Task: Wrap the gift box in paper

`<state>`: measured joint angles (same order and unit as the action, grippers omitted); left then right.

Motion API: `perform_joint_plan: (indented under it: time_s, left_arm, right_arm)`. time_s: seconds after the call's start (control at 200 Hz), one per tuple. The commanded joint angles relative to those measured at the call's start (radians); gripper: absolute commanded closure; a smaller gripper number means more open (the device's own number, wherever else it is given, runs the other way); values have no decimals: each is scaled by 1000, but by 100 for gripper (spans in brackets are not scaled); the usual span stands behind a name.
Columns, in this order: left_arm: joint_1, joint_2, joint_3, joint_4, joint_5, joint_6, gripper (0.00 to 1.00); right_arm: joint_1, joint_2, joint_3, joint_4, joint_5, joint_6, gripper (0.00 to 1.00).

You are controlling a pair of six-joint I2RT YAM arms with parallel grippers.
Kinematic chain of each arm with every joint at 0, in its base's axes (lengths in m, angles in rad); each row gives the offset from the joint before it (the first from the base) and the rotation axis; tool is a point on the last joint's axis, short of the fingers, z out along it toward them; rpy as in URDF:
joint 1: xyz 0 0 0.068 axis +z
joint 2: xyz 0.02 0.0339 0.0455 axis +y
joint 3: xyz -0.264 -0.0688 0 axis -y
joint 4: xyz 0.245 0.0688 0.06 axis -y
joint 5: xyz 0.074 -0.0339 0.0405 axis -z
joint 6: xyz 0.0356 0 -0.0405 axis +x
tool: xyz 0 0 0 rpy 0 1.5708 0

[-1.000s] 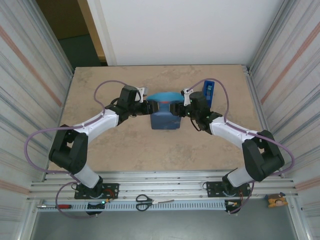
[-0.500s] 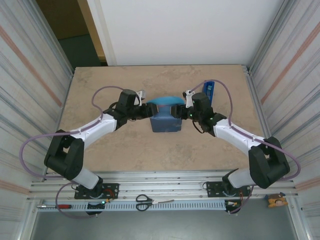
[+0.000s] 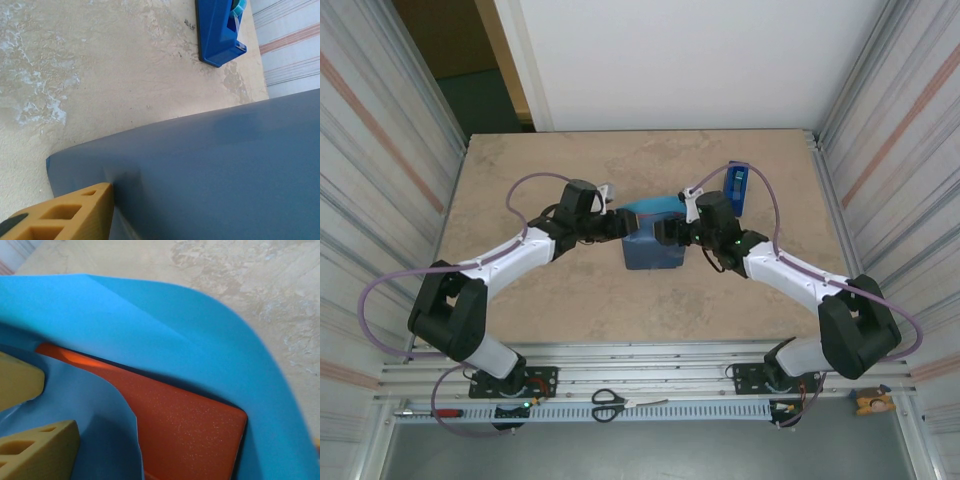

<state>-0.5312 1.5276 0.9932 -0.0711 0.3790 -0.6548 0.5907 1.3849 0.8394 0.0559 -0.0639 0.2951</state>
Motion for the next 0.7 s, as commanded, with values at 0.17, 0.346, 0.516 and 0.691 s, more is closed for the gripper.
perform_joint_plan:
  time_s: [0.17, 0.346, 0.516, 0.691]
  left_arm:
    - [-12, 20, 27, -20, 46, 24, 47]
    - [-12, -7, 74, -62, 41, 75, 42]
    - [-14, -94, 85, -106, -36, 136, 17]
    - [-62, -162, 42, -145, -167, 198, 7]
  right_arm:
    - [29, -12, -56, 5, 92, -50, 17]
    - [37, 9, -91, 14, 106, -40, 22]
    - [34, 2, -95, 18, 103, -37, 23]
    - [31, 0, -86, 17, 83, -30, 23]
